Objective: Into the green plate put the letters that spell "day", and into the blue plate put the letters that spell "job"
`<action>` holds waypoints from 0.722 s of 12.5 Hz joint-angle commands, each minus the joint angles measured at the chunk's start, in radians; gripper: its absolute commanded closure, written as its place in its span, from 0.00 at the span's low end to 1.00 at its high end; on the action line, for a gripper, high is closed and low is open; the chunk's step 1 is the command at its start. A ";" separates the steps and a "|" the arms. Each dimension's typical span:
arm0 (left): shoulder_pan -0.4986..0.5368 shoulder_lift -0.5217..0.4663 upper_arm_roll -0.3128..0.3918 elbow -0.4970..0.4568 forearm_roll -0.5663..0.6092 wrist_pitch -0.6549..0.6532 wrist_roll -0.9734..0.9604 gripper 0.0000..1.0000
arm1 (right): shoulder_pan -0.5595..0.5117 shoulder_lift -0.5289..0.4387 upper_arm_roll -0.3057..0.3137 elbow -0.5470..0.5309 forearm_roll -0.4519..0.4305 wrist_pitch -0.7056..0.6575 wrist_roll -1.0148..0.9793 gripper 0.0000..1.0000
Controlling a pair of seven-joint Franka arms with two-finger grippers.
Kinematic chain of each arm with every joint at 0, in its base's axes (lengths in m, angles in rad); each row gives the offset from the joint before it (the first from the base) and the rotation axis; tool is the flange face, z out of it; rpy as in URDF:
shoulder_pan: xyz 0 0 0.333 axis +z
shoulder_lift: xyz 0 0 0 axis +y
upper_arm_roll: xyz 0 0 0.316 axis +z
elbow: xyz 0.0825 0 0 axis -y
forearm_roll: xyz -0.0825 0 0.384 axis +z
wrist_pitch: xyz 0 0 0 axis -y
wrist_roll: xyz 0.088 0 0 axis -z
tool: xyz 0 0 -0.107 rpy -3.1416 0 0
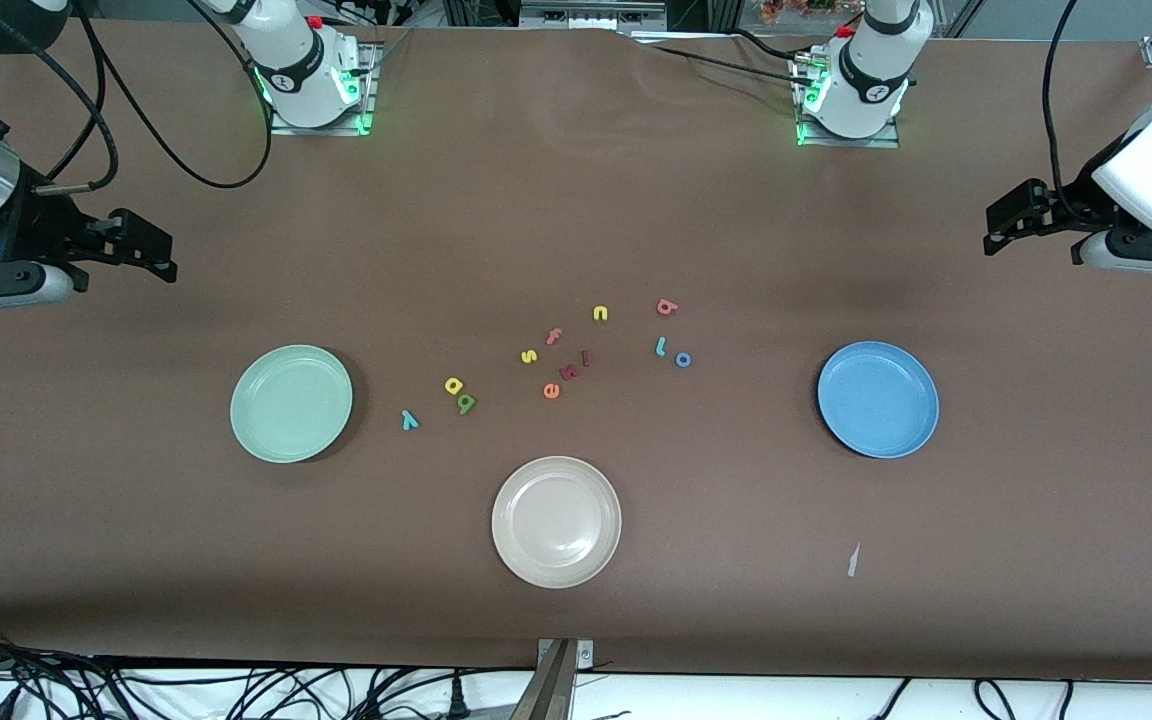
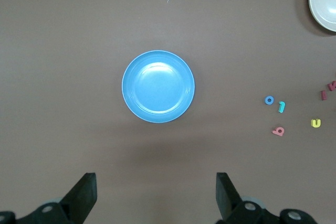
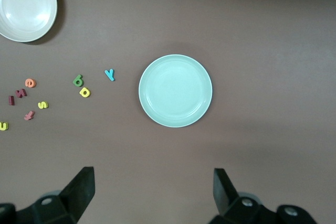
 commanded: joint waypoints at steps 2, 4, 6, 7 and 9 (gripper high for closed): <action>0.007 0.014 -0.008 0.030 -0.008 -0.021 0.017 0.00 | 0.012 0.007 0.003 0.013 -0.024 0.017 0.014 0.00; 0.007 0.014 -0.010 0.030 -0.008 -0.021 0.017 0.00 | 0.012 0.008 0.000 0.015 -0.023 0.019 0.010 0.00; 0.007 0.014 -0.008 0.030 -0.008 -0.021 0.017 0.00 | 0.008 0.008 -0.003 0.015 -0.023 0.019 0.005 0.00; 0.007 0.014 -0.008 0.030 -0.008 -0.021 0.017 0.00 | 0.008 0.008 -0.003 0.015 -0.023 0.017 0.002 0.00; 0.007 0.014 -0.008 0.030 -0.008 -0.021 0.017 0.00 | 0.006 0.008 -0.005 0.015 -0.023 0.017 0.000 0.00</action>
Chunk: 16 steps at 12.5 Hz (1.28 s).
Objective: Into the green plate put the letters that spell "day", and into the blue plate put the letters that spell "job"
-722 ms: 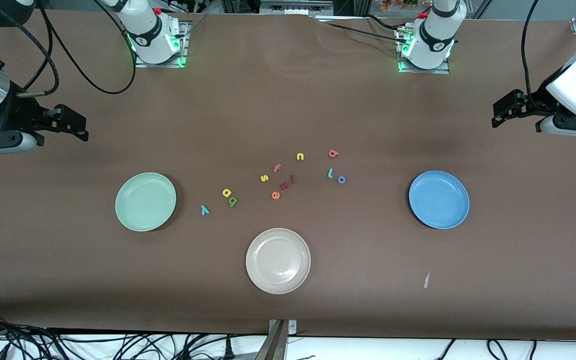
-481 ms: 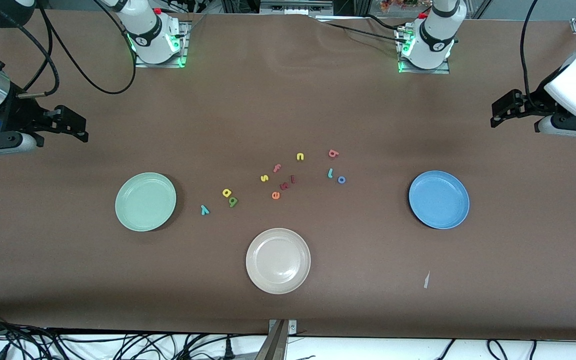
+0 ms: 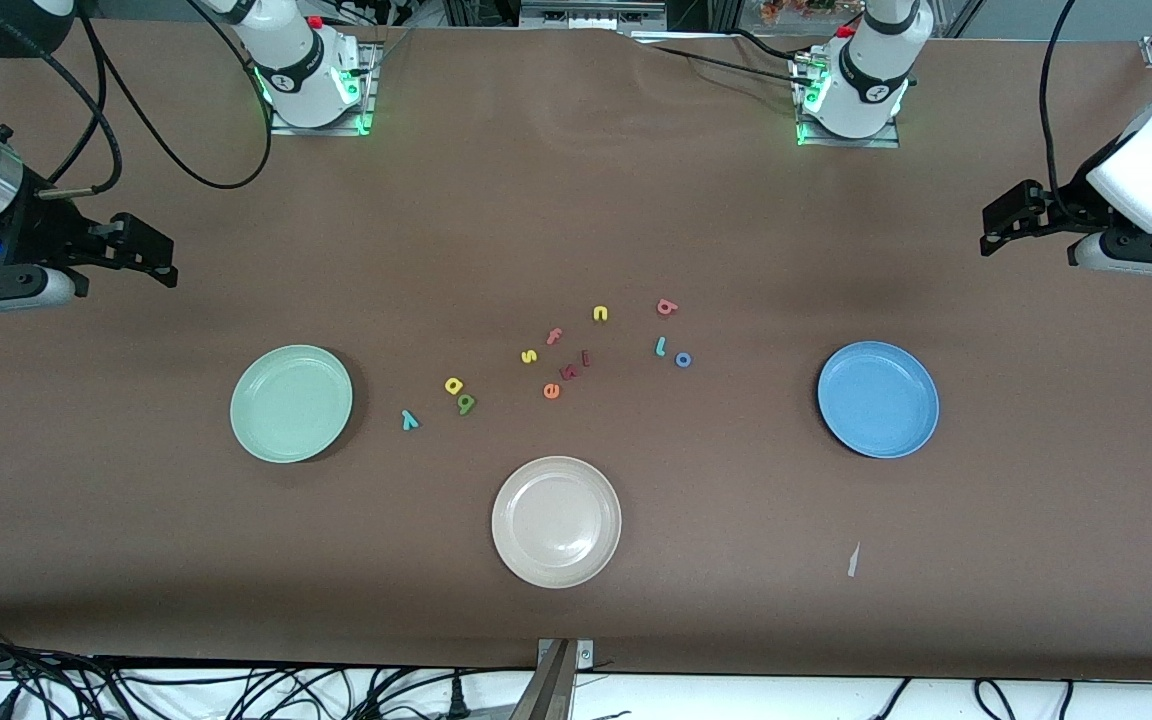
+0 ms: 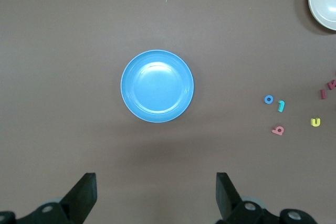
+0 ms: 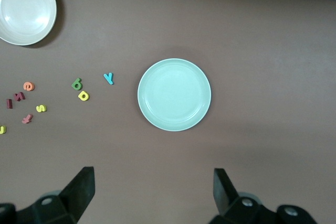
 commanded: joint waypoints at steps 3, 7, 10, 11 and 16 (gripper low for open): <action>0.007 0.011 -0.006 0.029 -0.008 -0.020 0.017 0.00 | -0.002 0.005 -0.002 0.015 -0.015 0.000 0.000 0.00; 0.007 0.011 -0.006 0.029 -0.008 -0.020 0.017 0.00 | -0.002 0.002 -0.007 0.015 -0.014 0.000 0.000 0.00; 0.007 0.011 -0.006 0.029 -0.008 -0.020 0.017 0.00 | -0.003 0.005 -0.007 0.015 -0.015 0.000 0.000 0.00; 0.007 0.011 -0.006 0.029 -0.008 -0.020 0.017 0.00 | -0.003 0.005 -0.007 0.015 -0.008 0.000 0.000 0.00; 0.007 0.011 -0.006 0.029 -0.008 -0.020 0.017 0.00 | -0.008 0.006 -0.007 0.015 -0.003 0.000 -0.001 0.00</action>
